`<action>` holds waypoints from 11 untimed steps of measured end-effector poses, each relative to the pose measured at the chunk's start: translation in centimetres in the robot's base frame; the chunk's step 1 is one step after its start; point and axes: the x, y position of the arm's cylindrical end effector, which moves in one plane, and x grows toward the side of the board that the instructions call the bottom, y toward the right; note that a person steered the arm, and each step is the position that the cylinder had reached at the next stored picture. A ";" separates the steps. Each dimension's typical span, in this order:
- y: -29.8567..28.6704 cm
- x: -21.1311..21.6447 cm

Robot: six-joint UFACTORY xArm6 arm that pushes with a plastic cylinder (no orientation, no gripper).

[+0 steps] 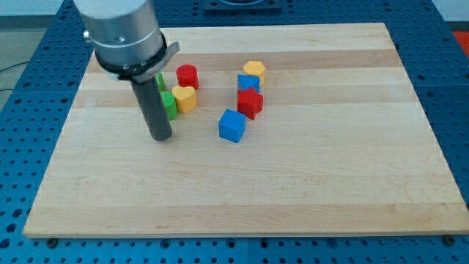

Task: Move the blue cube left of red star

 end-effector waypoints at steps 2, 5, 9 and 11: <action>-0.4 -2.3; 10.5 5.1; 14.0 1.6; 20.1 -0.6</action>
